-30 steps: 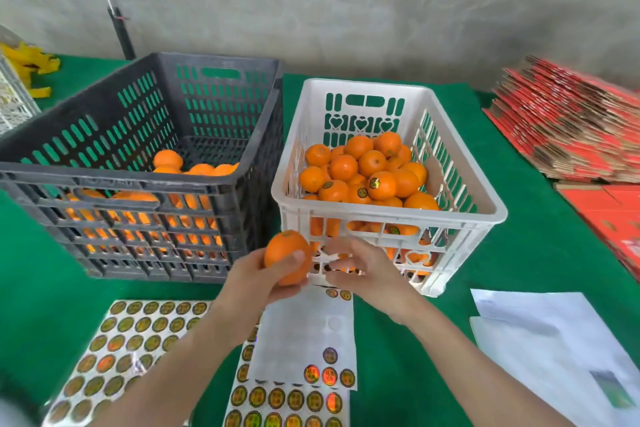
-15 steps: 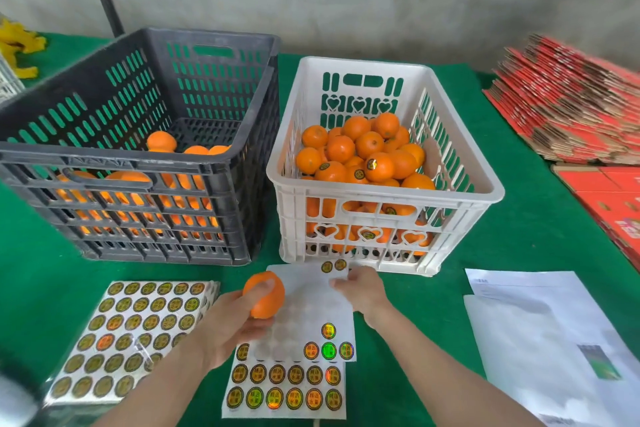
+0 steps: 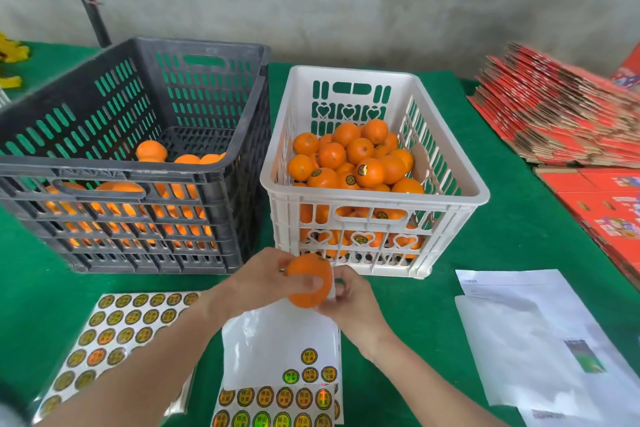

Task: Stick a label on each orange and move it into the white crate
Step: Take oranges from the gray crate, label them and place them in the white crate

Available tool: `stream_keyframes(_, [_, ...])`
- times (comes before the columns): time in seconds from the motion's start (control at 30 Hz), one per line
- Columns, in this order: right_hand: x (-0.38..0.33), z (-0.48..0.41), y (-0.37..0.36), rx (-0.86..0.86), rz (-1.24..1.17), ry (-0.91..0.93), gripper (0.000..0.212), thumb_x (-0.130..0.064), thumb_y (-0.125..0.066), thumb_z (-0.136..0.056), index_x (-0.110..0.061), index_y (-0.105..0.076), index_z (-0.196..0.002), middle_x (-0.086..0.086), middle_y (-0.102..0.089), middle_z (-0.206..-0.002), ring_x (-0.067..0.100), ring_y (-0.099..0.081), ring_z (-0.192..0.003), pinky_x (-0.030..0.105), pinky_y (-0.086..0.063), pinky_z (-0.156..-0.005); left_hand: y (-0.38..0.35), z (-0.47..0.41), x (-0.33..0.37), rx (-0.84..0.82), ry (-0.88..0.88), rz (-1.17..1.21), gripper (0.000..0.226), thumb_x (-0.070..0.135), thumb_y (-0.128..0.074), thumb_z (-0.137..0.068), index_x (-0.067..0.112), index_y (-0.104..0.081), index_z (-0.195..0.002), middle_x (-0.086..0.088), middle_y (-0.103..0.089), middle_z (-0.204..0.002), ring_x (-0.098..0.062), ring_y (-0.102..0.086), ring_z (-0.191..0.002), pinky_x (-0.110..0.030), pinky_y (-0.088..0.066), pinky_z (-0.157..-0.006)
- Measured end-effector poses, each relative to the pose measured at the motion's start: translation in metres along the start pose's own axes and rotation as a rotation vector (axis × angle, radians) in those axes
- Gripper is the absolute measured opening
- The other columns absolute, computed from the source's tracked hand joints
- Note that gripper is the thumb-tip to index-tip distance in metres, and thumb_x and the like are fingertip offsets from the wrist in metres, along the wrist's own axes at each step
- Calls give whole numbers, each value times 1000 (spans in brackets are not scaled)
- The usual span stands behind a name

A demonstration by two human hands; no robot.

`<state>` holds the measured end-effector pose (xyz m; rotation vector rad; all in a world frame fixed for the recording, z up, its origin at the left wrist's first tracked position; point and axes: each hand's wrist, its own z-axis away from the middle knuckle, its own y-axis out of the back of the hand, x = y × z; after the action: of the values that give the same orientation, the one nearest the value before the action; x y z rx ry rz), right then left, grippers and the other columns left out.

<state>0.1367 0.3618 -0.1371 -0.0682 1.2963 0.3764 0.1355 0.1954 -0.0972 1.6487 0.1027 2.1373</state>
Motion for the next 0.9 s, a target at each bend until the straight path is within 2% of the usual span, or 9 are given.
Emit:
stream_keyframes(0.07, [-2, 2, -1, 86, -2, 37, 43, -6, -74, -78, -24, -50, -109, 14, -68, -92, 27, -63, -81, 37, -53, -80, -1, 1, 0, -11, -10, 1, 11, 37, -72, -76, 34, -69, -86, 26, -70, -85, -2, -66, -86, -13, -48, -71])
stream_keyframes(0.13, [-4, 5, 1, 171, -19, 114, 35, -5, -69, -82, -27, -51, -102, 13, -66, -88, 28, -62, -82, 31, -53, -76, 2, 2, 1, -25, 9, 22, 5, 37, -70, -74, 32, -73, -75, 22, -71, -78, 0, -66, -79, -12, -46, -69])
stream_keyframes(0.23, [-5, 7, 2, 230, -3, 190, 22, 0, -65, -84, -21, -62, -87, 7, -67, -84, 23, -62, -81, 25, -53, -76, 4, 5, 4, -66, -24, 28, 20, 34, -69, -77, 41, -71, -59, 25, -65, -63, 8, -62, -65, -6, -44, -59])
stream_keyframes(0.3, [-6, 8, -1, 228, -29, 174, 20, 0, -65, -84, -20, -67, -87, 9, -69, -87, 23, -63, -84, 28, -55, -79, 4, 5, 5, -93, -33, 33, 10, 43, -78, -71, 35, -73, -67, 22, -69, -71, 2, -65, -74, -10, -46, -66])
stream_keyframes(0.5, [-13, 5, -4, 237, -85, 167, 22, -1, -68, -82, -23, -70, -83, 1, -72, -79, 8, -66, -74, 17, -53, -72, 6, 5, 10, -126, -74, 40, 68, 58, -69, -50, 19, -69, -105, 5, -71, -105, -17, -64, -103, -32, -50, -94])
stream_keyframes(0.57, [-14, 4, -6, 256, -49, 171, 21, -2, -68, -82, -22, -71, -83, 7, -71, -80, 11, -64, -73, 19, -54, -72, 7, 6, 12, -127, -92, 59, 68, 59, -69, -49, 22, -68, -105, 6, -71, -107, -17, -64, -105, -32, -49, -96])
stream_keyframes(0.67, [-13, 3, -7, 263, 26, 191, 21, -3, -68, -83, -23, -72, -86, -3, -72, -81, 6, -63, -74, 16, -50, -70, 7, 5, 12, -127, -102, 82, 65, 59, -70, -49, 24, -69, -103, 9, -72, -104, -15, -65, -103, -27, -50, -92])
stream_keyframes(0.8, [-13, 1, -7, 316, 166, 261, 31, -3, -71, -79, -34, -66, -76, -12, -61, -84, -5, -53, -77, 9, -41, -68, 9, 3, 9, -123, -94, 109, 50, 57, -70, -50, 25, -73, -87, 12, -73, -91, -10, -67, -92, -19, -48, -79])
stream_keyframes(0.9, [-11, 0, -9, 341, 248, 335, 28, 1, -70, -78, -26, -67, -74, -14, -58, -76, -10, -50, -73, 9, -39, -63, 9, 3, 8, -137, -84, 158, 35, 56, -70, -53, 28, -73, -74, 16, -72, -81, -1, -66, -81, -13, -46, -69])
